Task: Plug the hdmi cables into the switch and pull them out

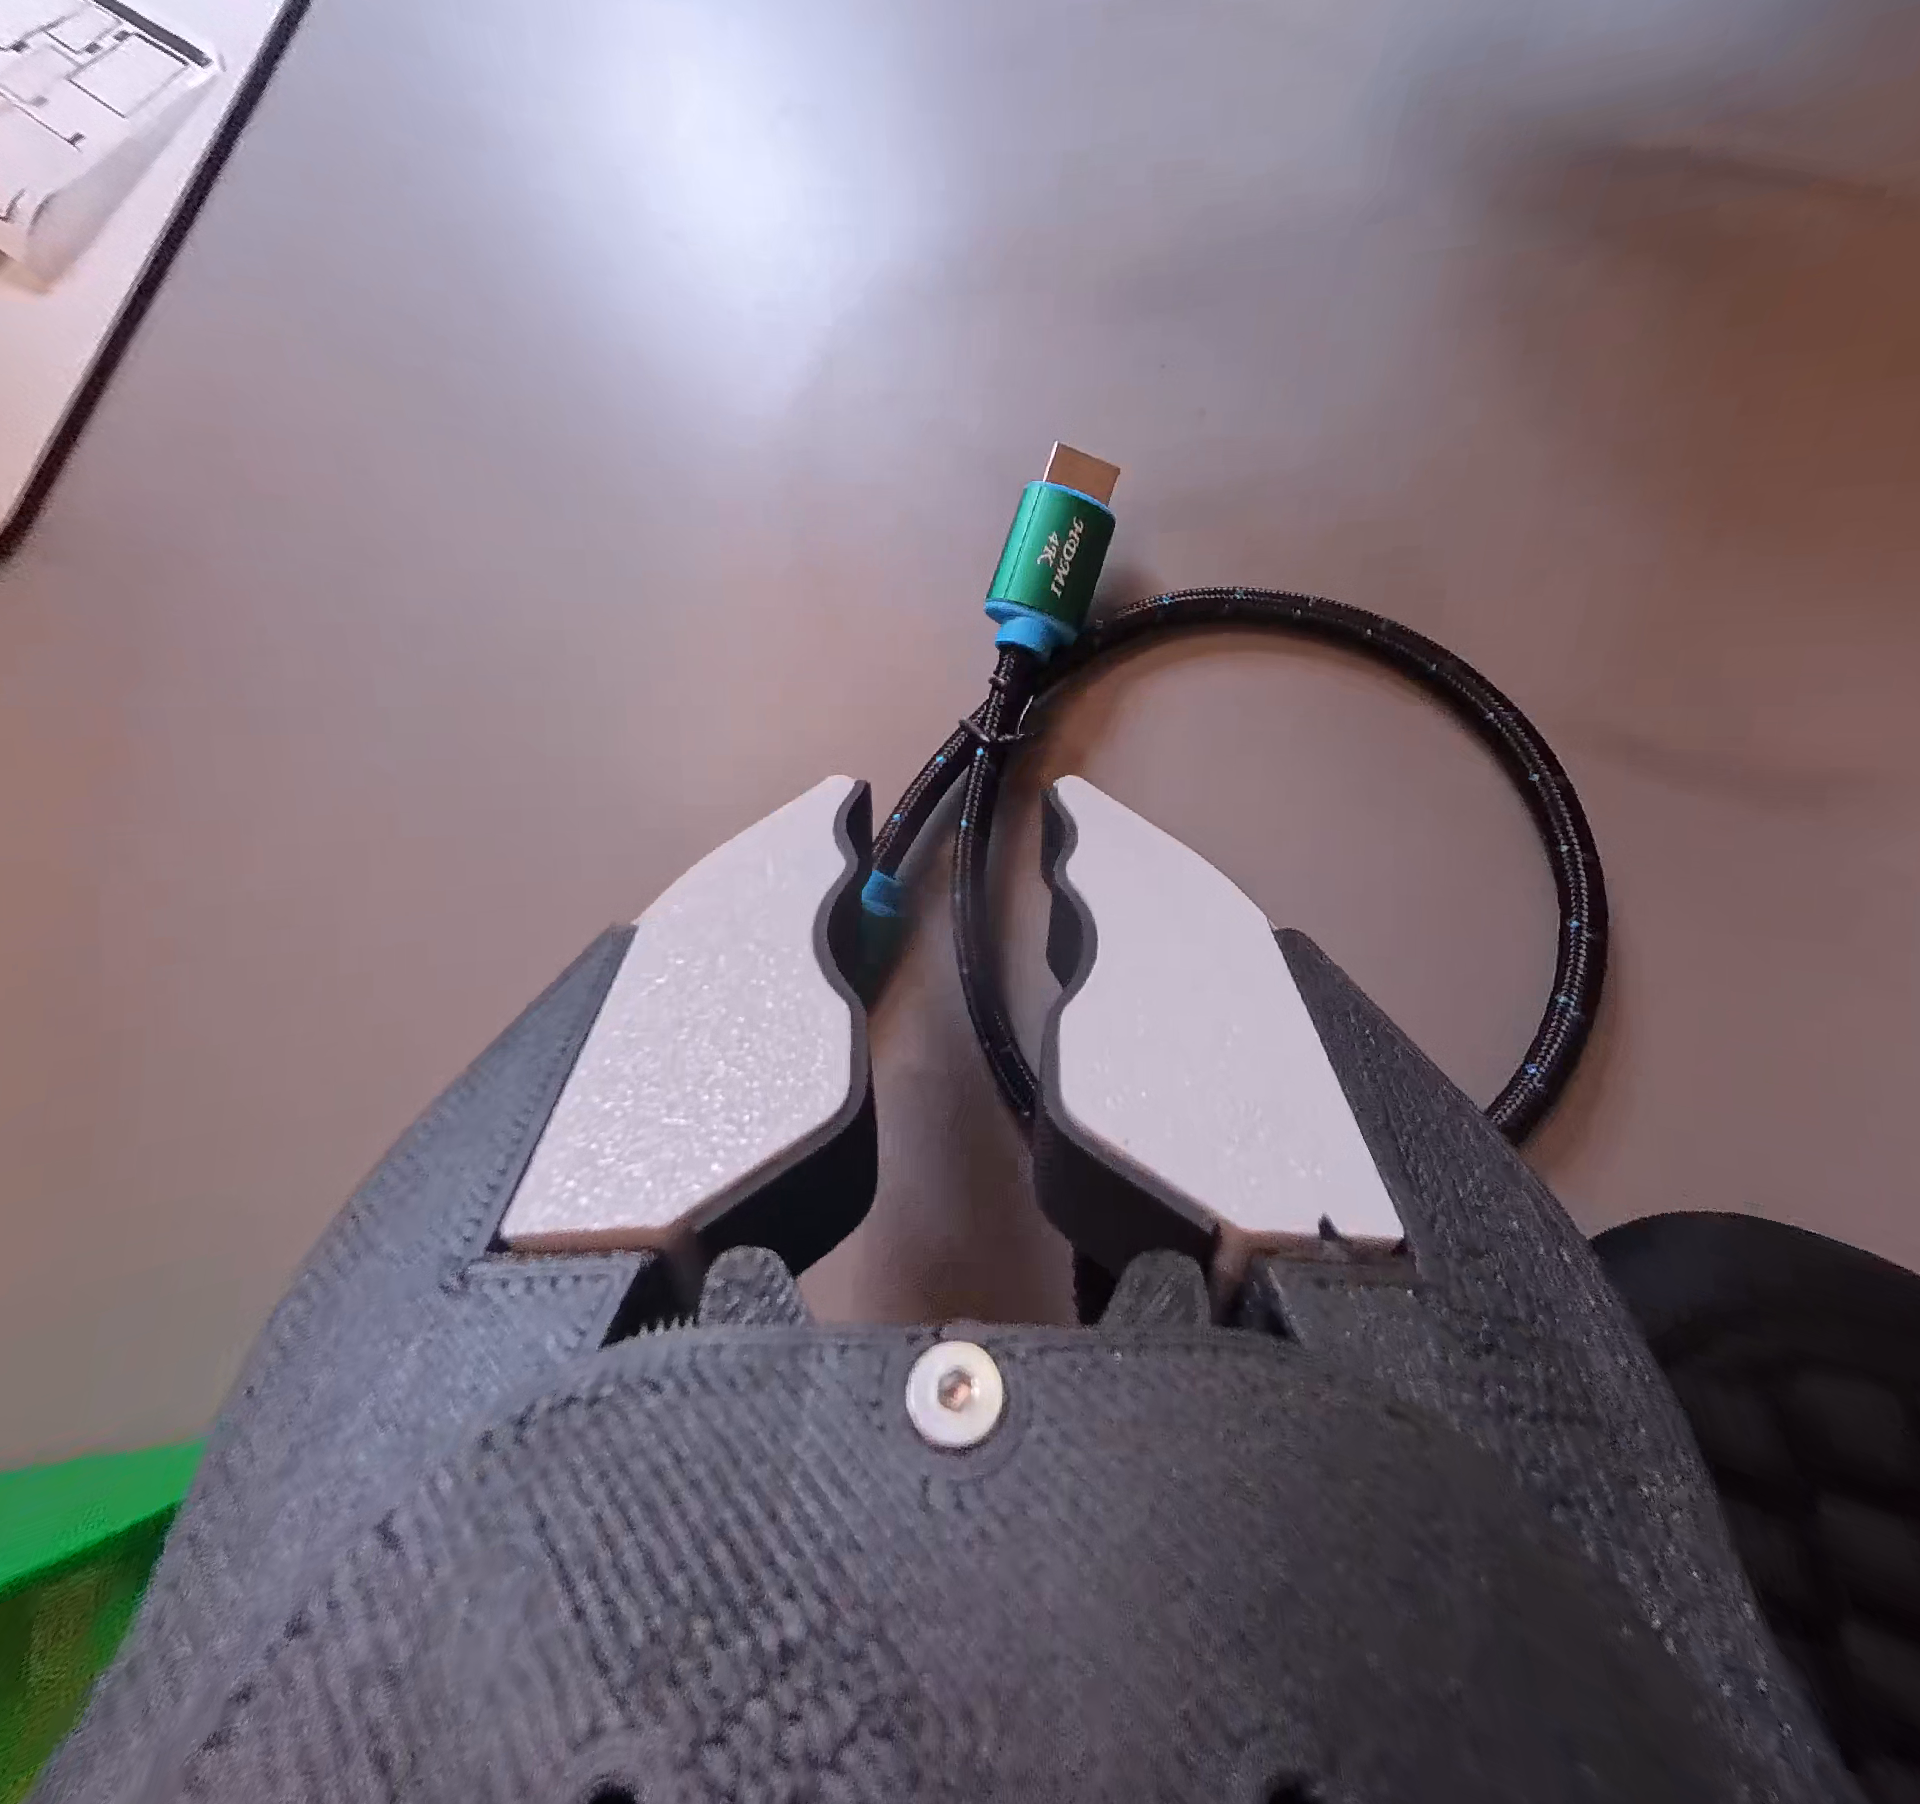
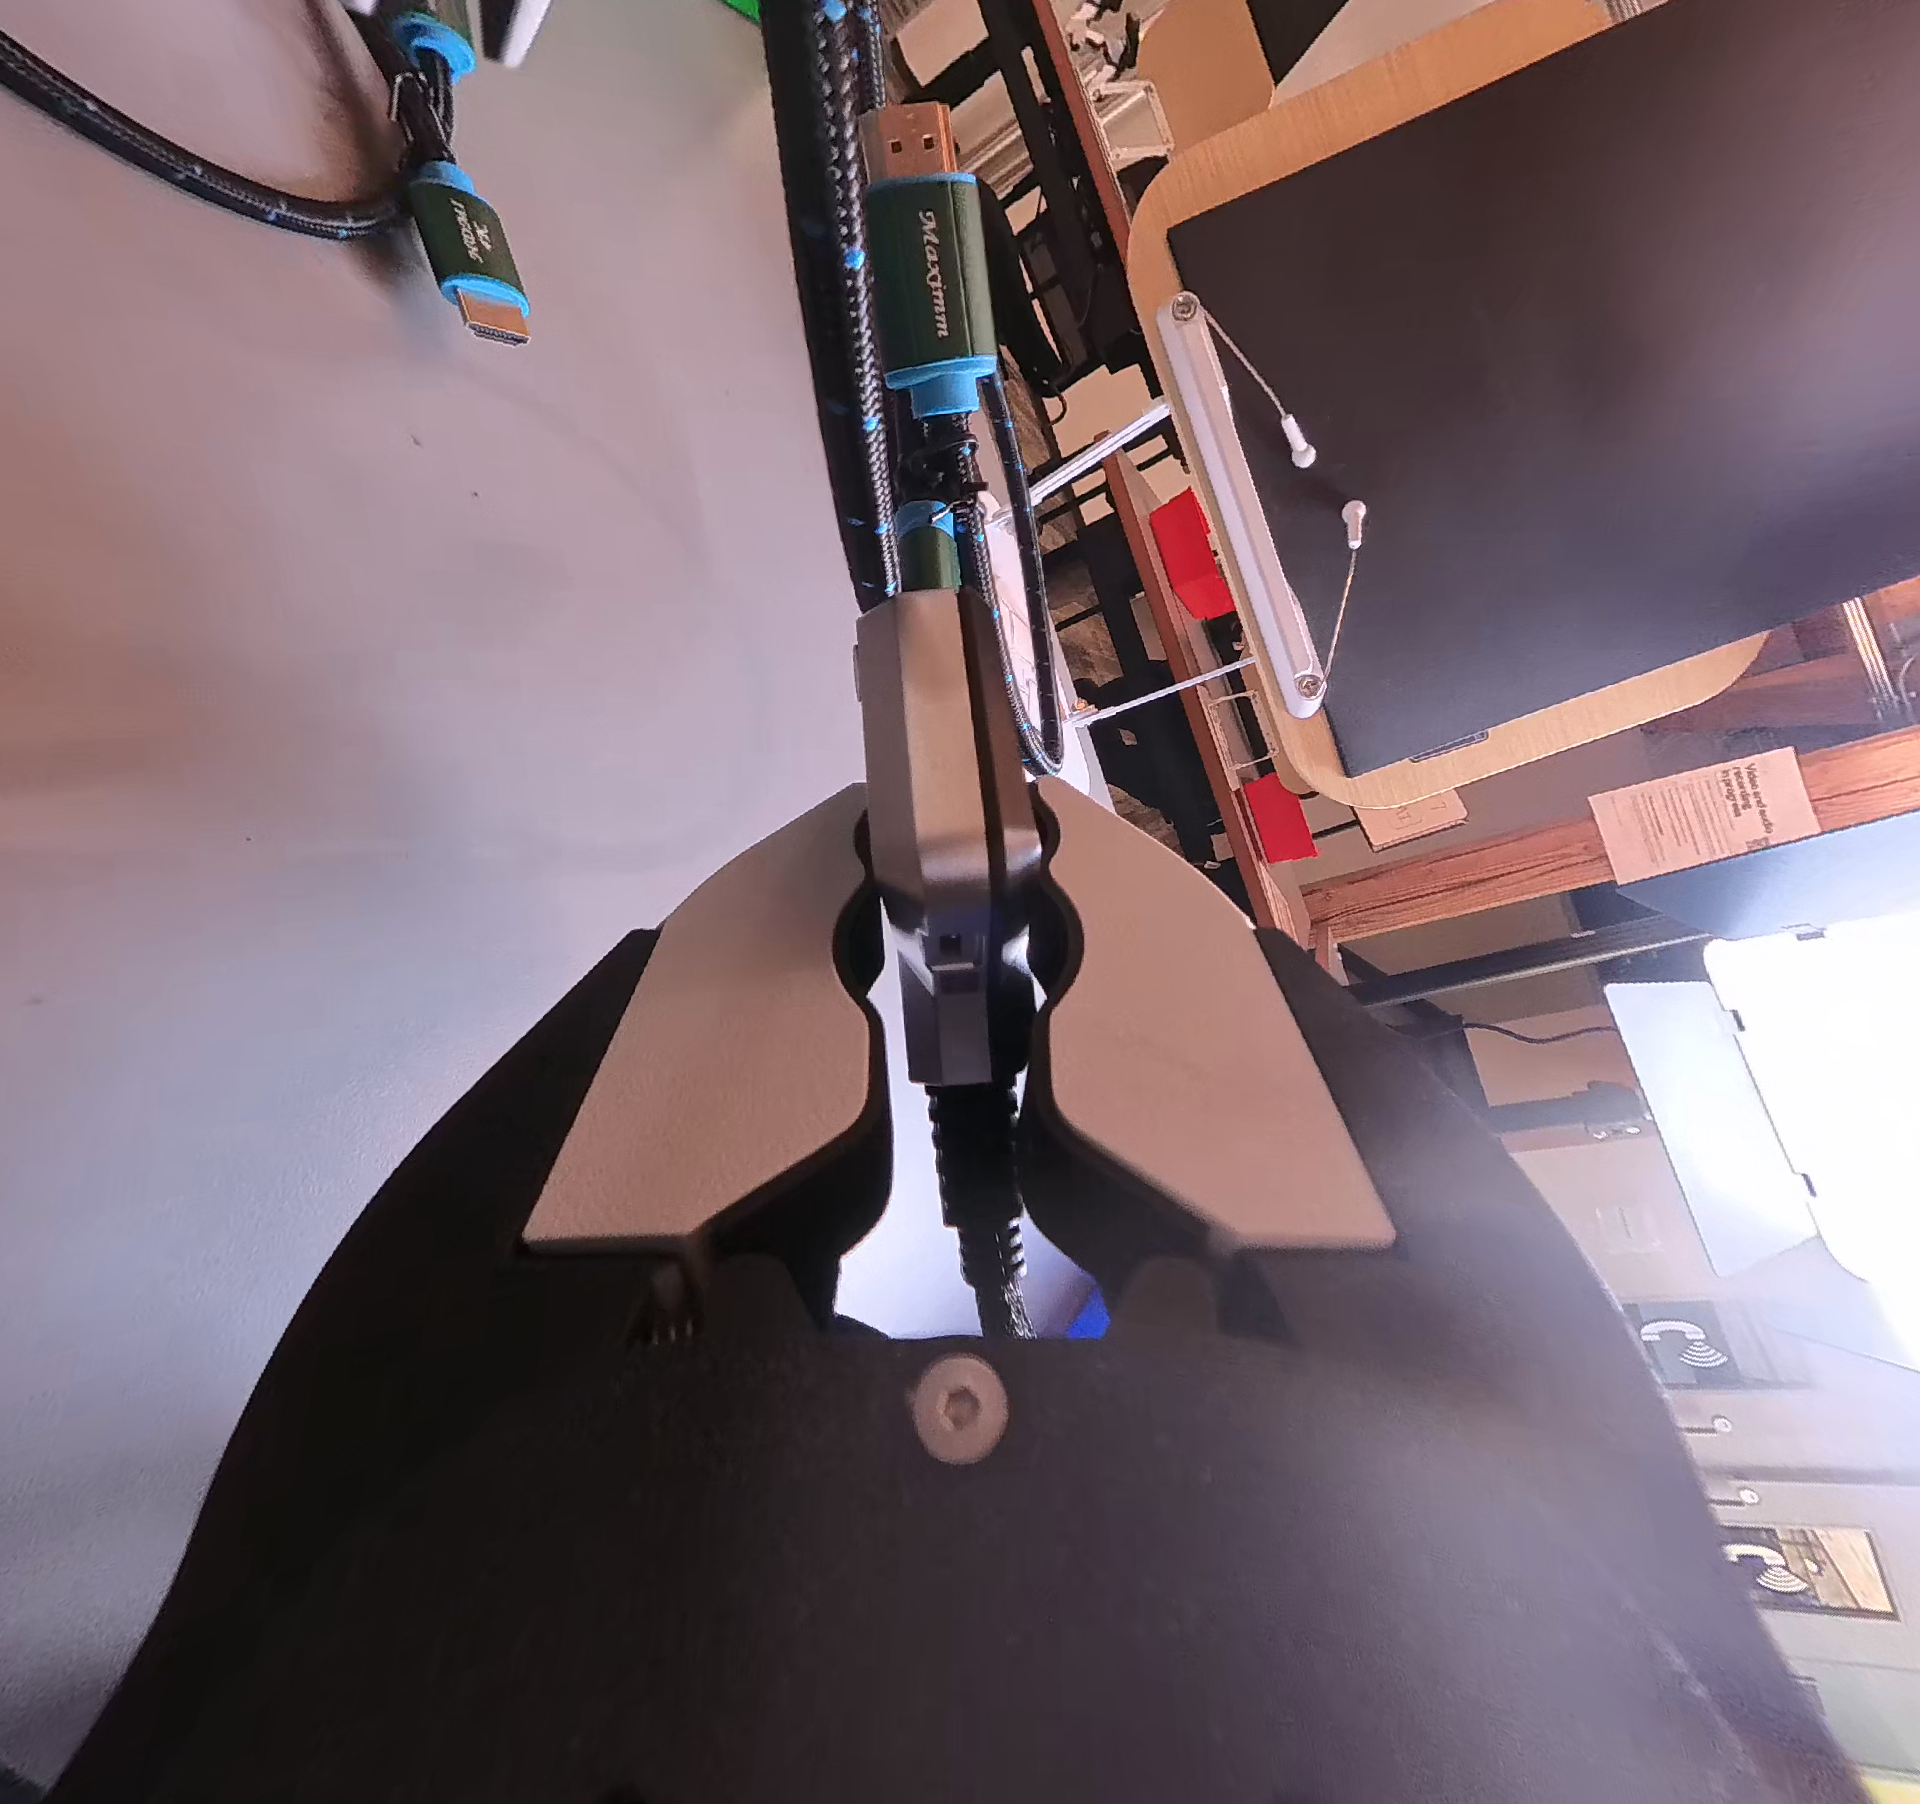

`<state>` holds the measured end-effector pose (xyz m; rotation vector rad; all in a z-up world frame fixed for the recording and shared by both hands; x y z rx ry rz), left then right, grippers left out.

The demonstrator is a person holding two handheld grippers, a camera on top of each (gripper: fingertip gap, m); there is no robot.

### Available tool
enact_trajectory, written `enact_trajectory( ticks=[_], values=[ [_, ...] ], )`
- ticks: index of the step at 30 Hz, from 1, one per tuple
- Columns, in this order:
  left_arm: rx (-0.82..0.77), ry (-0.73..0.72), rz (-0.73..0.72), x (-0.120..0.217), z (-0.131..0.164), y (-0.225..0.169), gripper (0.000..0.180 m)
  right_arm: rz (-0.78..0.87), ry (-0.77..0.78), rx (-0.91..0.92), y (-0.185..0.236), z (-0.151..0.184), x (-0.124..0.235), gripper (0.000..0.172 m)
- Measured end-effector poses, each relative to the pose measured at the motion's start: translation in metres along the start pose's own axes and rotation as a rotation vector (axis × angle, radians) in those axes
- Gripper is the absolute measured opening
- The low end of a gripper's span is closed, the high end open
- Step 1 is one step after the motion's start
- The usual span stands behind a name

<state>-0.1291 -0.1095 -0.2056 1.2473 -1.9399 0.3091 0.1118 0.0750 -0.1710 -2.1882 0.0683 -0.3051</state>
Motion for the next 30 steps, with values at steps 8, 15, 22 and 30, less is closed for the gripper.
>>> enact_trajectory(
  ticks=[8,15,22,30],
  values=[
    [0.003,0.019,-0.022,-0.003,0.003,0.002,0.031,-0.003,0.002,-0.005,0.0,0.001,0.0,0.024],
    [0.0,0.034,-0.027,-0.006,0.004,0.002,0.031,0.001,-0.001,-0.005,0.0,0.0,0.001,0.024],
    [0.011,-0.013,-0.096,0.002,0.001,0.009,0.028,-0.002,-0.002,-0.003,0.0,0.0,0.0,0.024],
    [0.01,-0.002,-0.081,-0.003,0.0,0.011,0.034,-0.009,0.002,0.004,0.002,0.001,-0.002,0.024]
  ],
)
Point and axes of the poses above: each gripper's, where its closed fingertips meet, x back along the fingers, z out of its underside, y = z × x across the jaws, the point moved 8 cm from there along x, back along the fingers, and after that the axes turned 6 degrees about -x, right-handed, at the moved point
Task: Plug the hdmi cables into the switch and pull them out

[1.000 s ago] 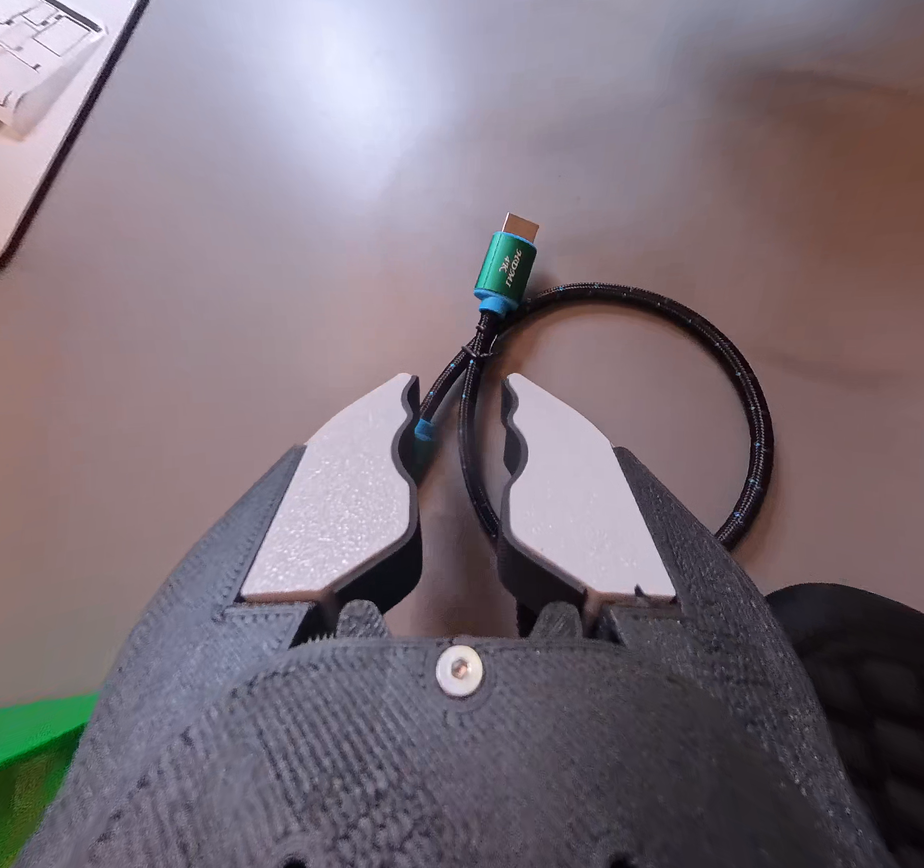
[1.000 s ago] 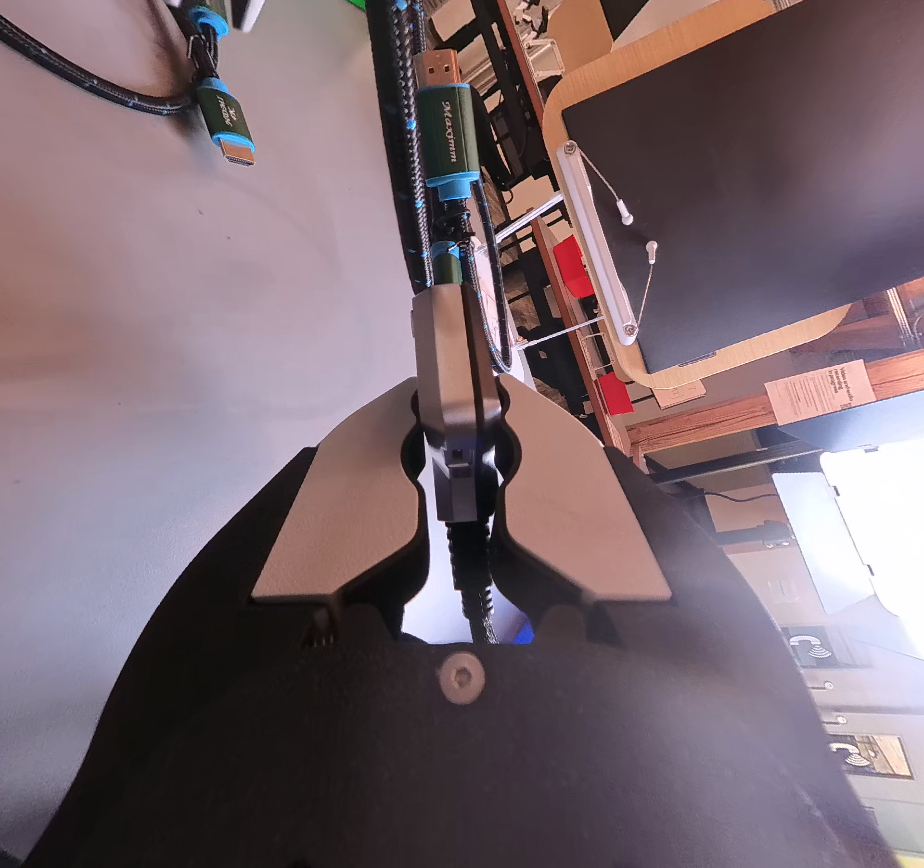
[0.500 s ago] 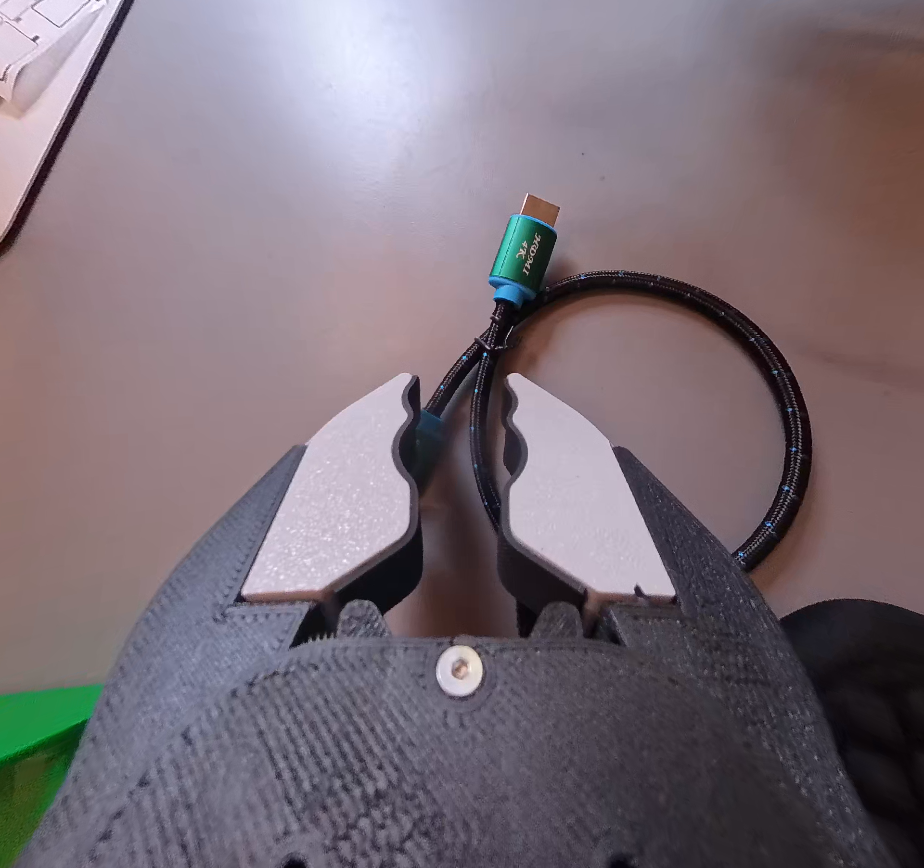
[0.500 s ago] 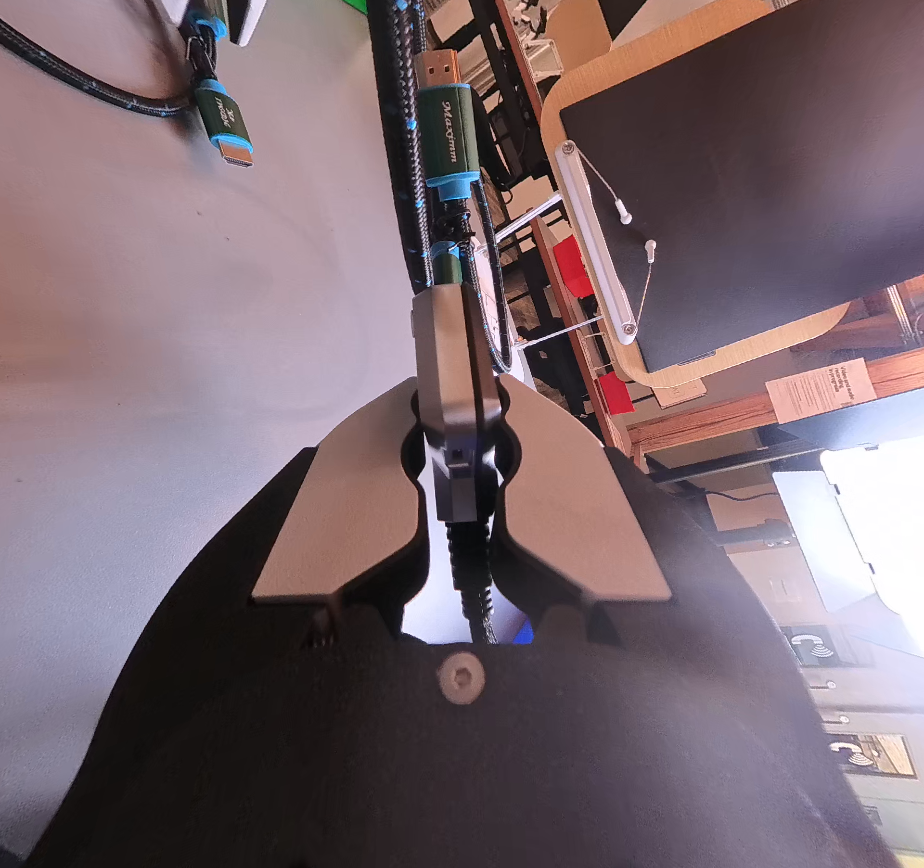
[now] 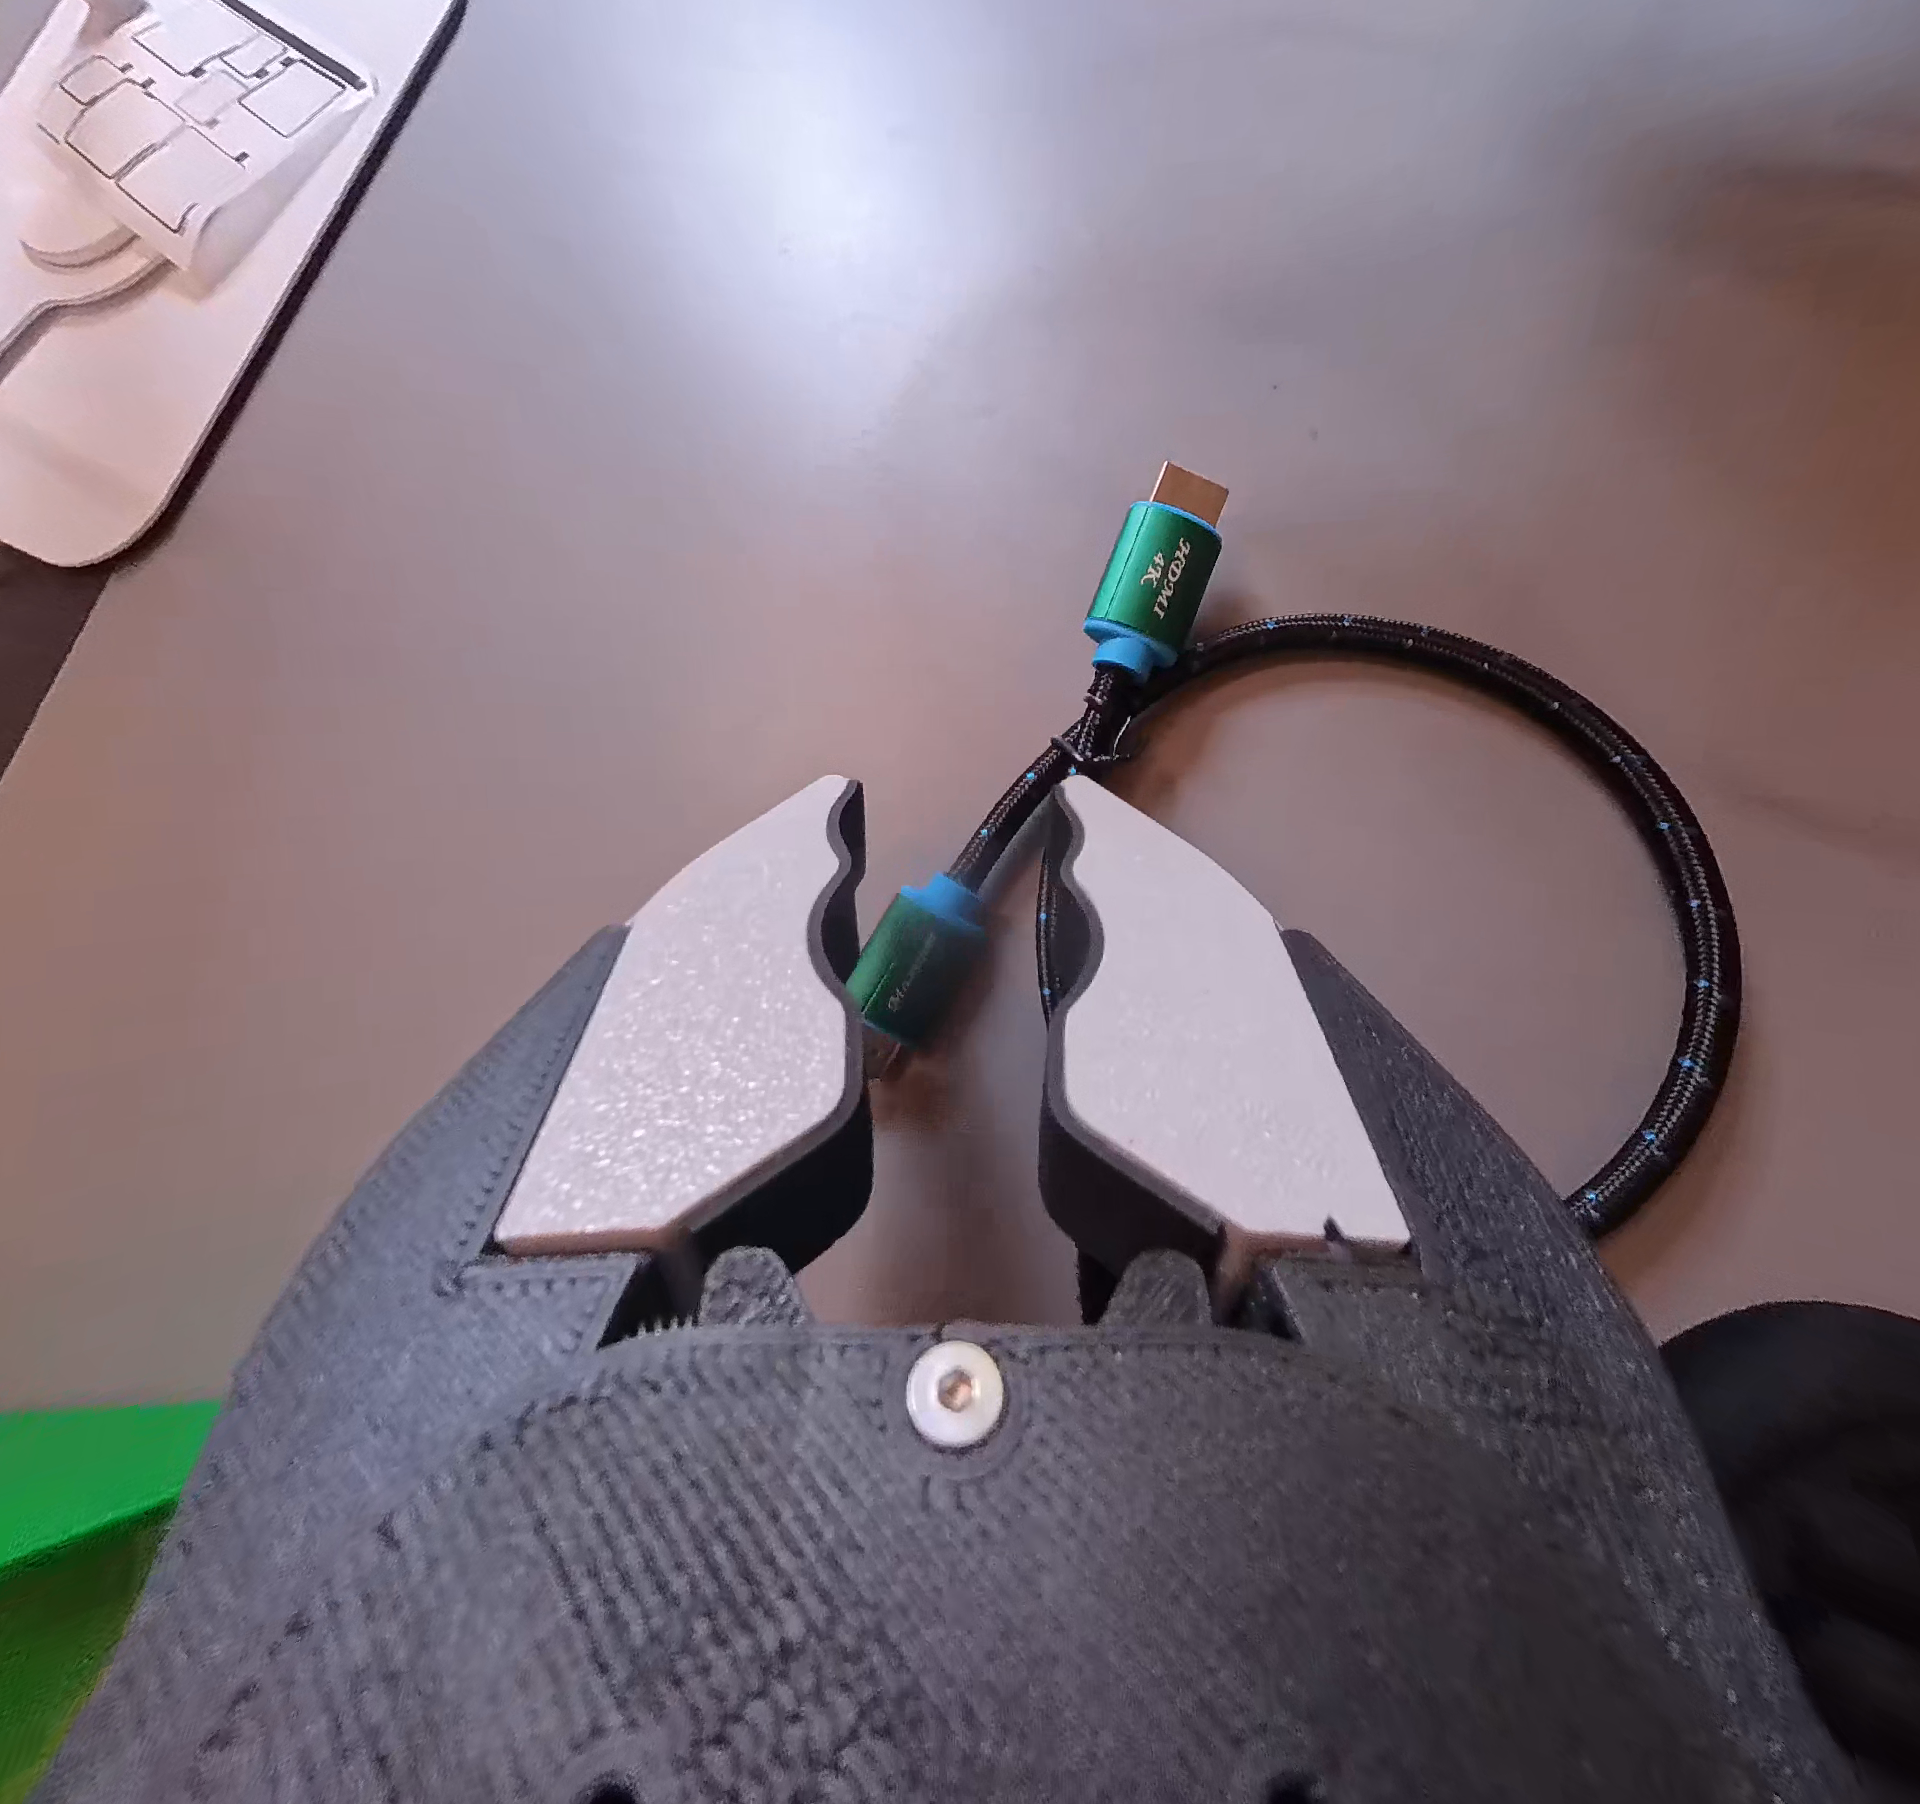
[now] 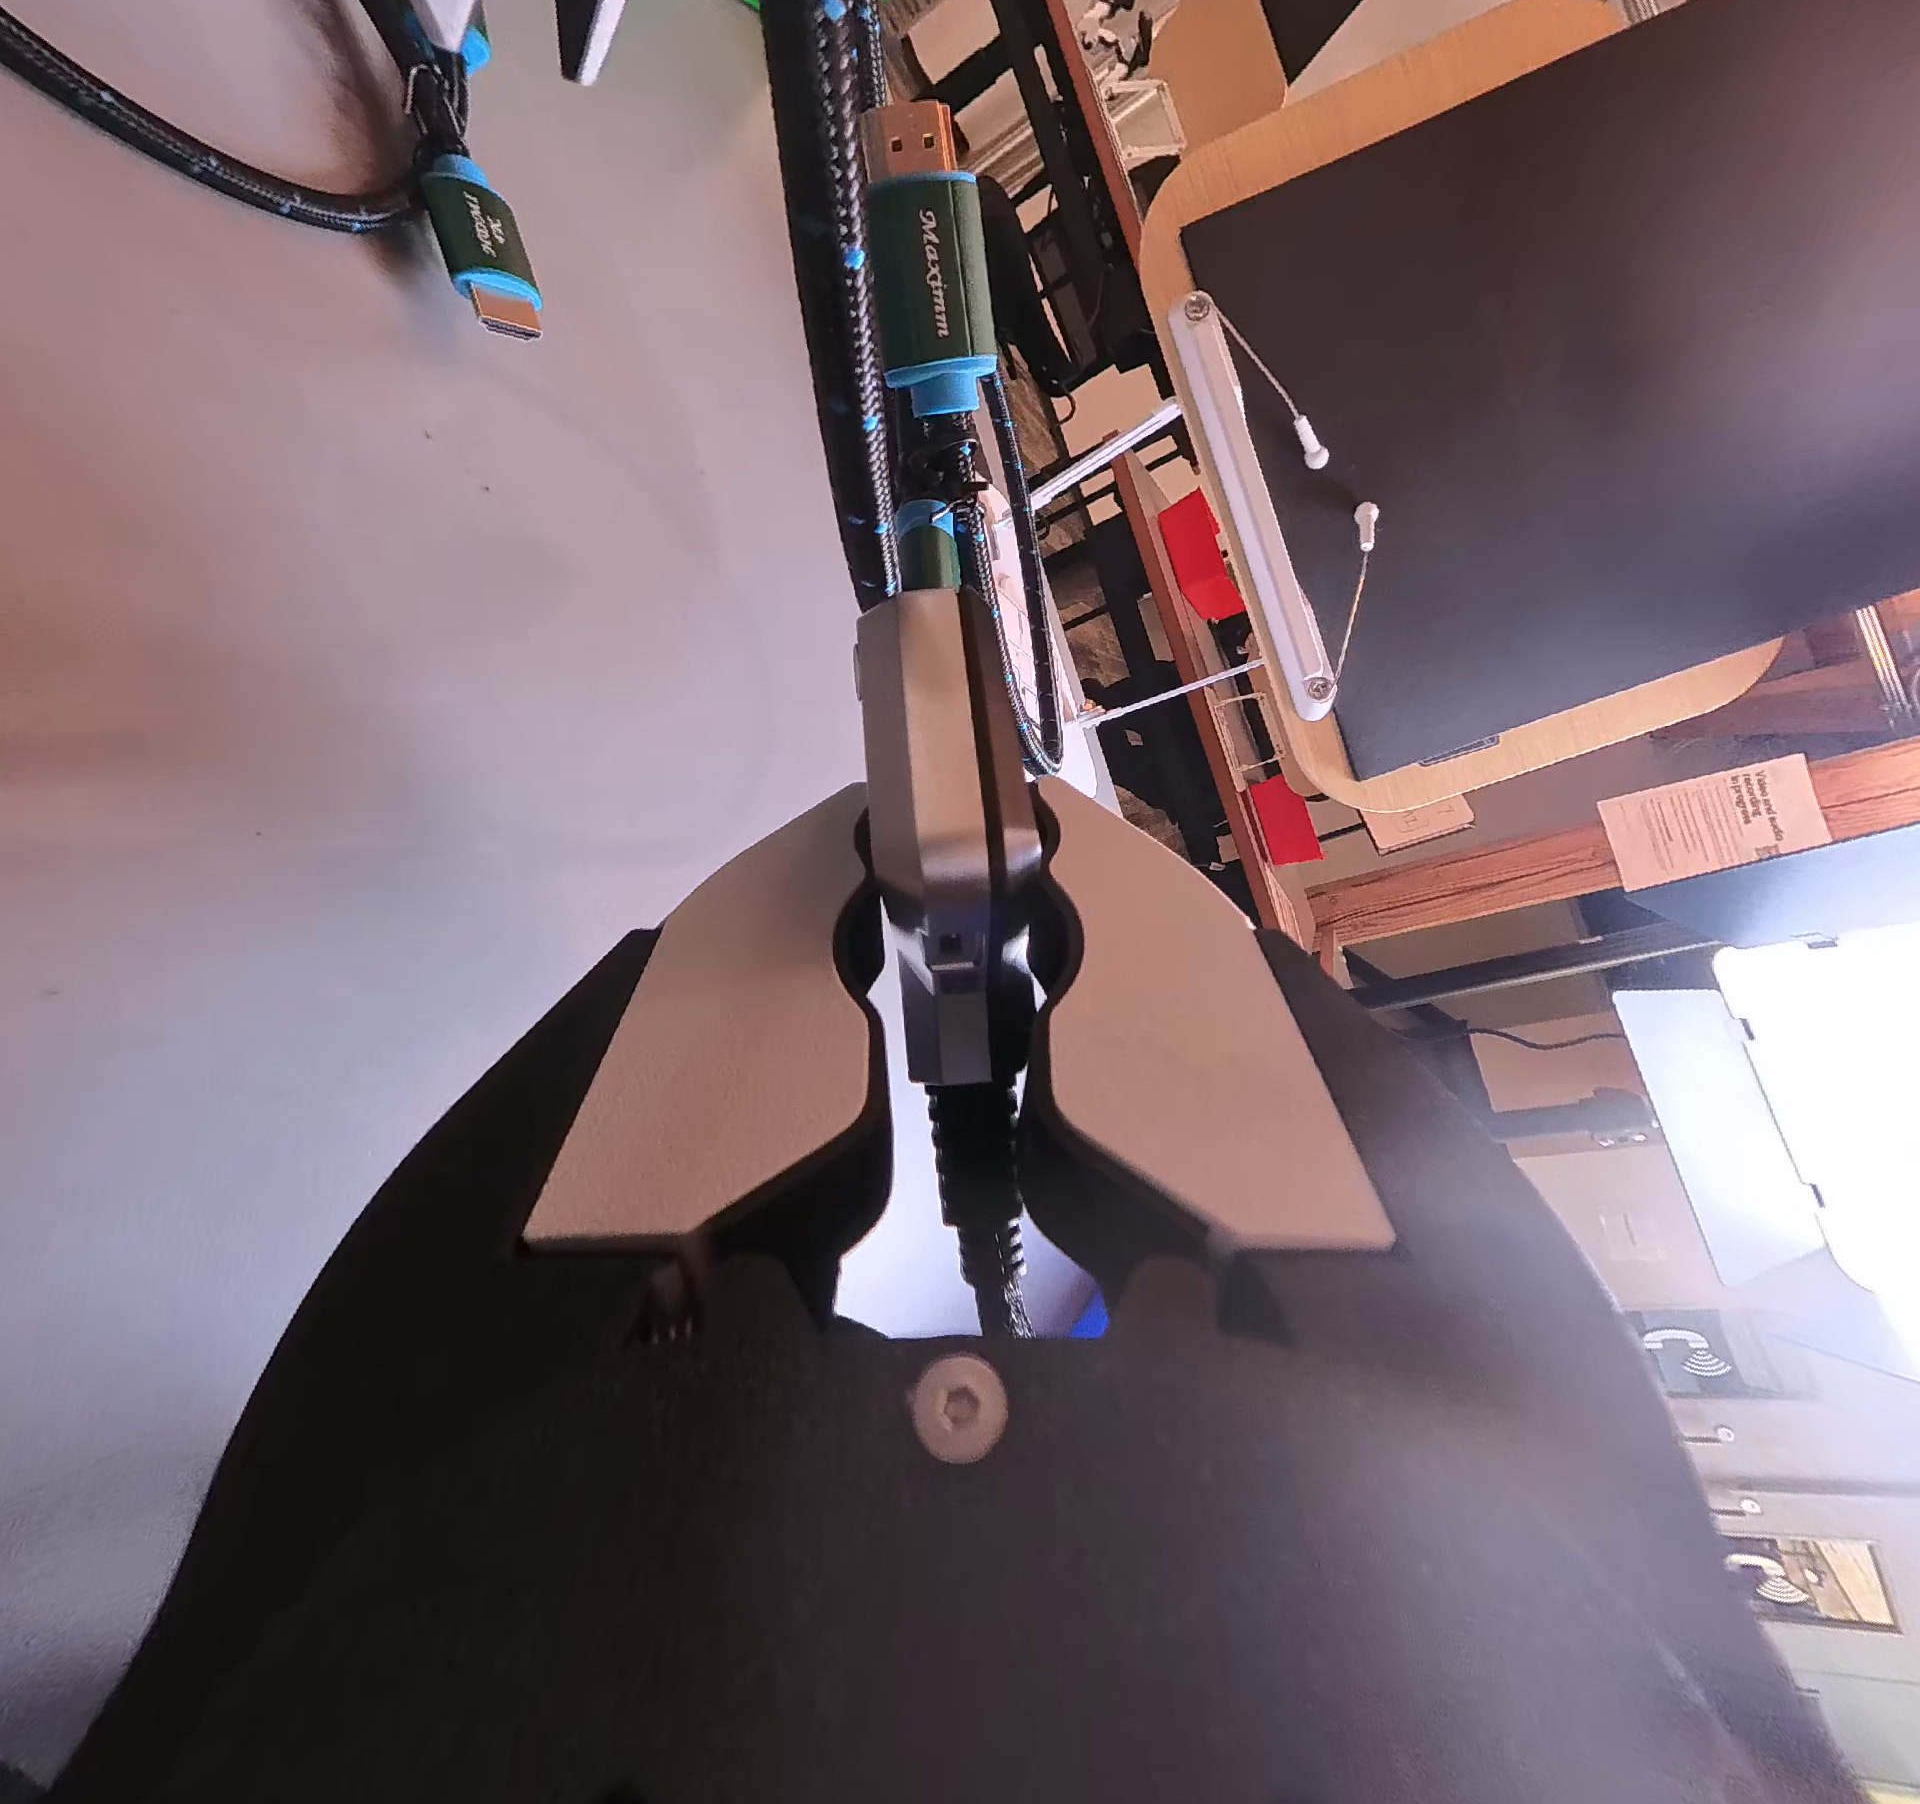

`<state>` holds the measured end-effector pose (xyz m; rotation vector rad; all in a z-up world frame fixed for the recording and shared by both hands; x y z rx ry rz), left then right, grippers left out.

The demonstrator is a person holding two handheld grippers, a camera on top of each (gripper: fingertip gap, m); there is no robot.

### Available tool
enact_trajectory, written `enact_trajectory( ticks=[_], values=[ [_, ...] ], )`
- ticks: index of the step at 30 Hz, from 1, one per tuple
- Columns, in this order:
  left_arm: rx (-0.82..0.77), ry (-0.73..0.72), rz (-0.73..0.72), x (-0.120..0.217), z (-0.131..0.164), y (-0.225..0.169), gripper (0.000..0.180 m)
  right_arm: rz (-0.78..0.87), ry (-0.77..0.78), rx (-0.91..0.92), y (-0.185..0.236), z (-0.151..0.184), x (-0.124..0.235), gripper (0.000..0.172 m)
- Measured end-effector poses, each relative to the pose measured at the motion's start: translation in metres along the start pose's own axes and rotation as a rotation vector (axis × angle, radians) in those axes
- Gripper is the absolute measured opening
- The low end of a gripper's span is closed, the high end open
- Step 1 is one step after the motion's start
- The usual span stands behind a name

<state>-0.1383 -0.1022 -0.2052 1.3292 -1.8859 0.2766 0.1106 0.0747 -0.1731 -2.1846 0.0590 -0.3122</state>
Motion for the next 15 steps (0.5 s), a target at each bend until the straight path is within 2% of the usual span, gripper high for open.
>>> enact_trajectory(
  ticks=[15],
  values=[
    [-0.114,0.194,0.175,-0.017,-0.019,0.021,0.035,0.007,0.005,0.002,-0.001,0.0,0.0,0.024]
  ],
)
Point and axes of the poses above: each gripper's, where its closed fingertips meet, x back along the fingers, z out of its underside, y = z × x across the jaws, the point moved 8 cm from there along x, back along the fingers, and after that the axes turned 6 degrees about -x, right-handed, at the moved point
